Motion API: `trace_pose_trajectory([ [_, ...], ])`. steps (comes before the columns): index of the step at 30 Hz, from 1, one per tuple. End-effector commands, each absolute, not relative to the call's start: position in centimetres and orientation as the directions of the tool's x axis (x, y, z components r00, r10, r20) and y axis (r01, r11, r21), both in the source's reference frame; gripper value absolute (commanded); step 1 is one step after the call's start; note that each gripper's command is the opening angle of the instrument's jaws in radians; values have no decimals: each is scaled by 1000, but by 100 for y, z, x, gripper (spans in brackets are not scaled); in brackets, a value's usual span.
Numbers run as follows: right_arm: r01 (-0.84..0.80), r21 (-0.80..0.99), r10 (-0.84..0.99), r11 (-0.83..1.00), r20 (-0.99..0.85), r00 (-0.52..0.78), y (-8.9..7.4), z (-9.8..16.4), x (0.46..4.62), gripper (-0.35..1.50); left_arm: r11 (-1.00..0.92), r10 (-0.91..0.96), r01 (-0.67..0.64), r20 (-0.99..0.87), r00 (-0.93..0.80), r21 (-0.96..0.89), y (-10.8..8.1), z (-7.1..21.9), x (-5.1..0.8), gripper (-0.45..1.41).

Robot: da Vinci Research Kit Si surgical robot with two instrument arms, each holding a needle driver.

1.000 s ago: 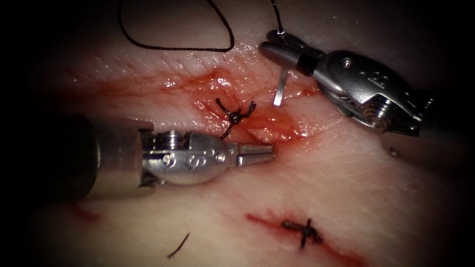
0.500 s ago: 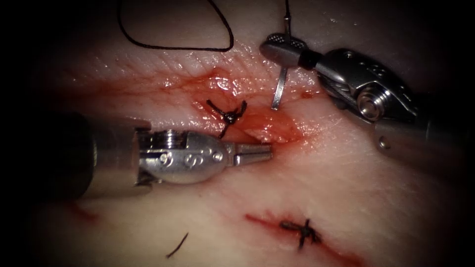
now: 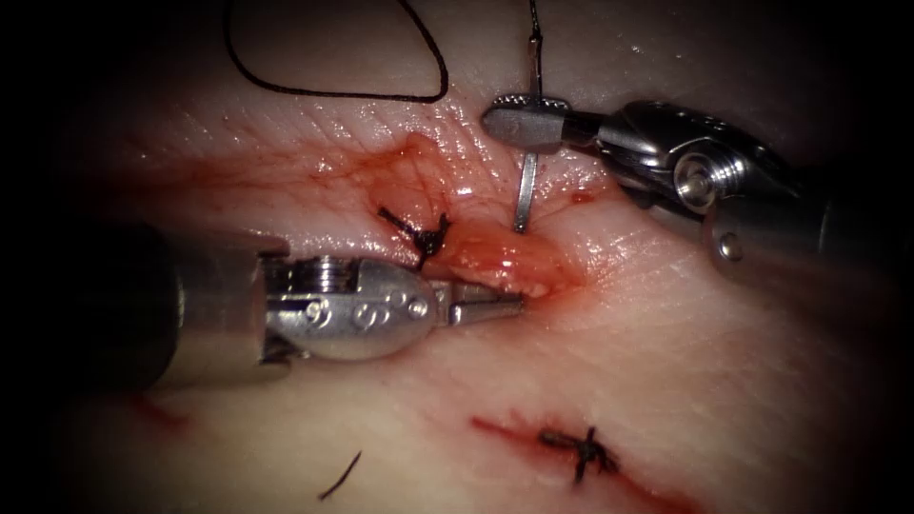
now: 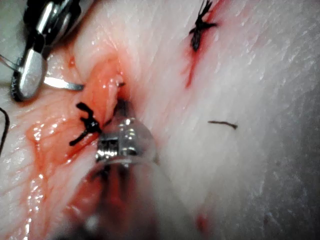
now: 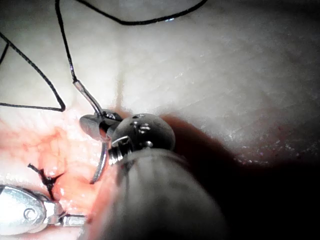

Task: Wound Closure

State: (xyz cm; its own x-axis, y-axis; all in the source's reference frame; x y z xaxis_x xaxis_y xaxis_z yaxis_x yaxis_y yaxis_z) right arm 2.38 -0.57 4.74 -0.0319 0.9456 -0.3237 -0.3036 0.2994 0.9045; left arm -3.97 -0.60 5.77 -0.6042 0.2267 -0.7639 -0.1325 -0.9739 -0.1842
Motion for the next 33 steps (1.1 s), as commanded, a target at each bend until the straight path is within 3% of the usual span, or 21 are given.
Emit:
trace_pose_trajectory([
  [1, -296, 910, 949, 291, -313, -27, -59, 476, 246, -35, -974, 226, -132, -765, -603, -184, -60, 582, -403, -45],
  [17, -234, 952, 978, 199, -209, -17, -87, 459, 253, -35, -974, 225, -130, -765, -603, -184, -59, 583, -401, -45],
  [21, -225, 954, 971, 200, -224, -86, -77, 460, 251, -32, -974, 226, -131, -765, -603, -184, -59, 583, -401, -45],
  [23, -242, 935, 944, 258, -297, -145, -64, 462, 248, 76, -974, 226, -131, -765, -603, -185, -59, 582, -401, -45],
  [25, -265, 910, 914, 320, -371, -167, -54, 465, 244, 116, -974, 226, -131, -765, -603, -185, -59, 582, -401, -45],
  [26, -273, 898, 900, 344, -398, -176, -48, 467, 242, 128, -974, 226, -131, -765, -603, -185, -59, 582, -401, -45],
  [33, -355, 759, 781, 546, -614, -111, -29, 469, 236, 131, -974, 226, -131, -765, -603, -185, -60, 582, -402, -45],
])
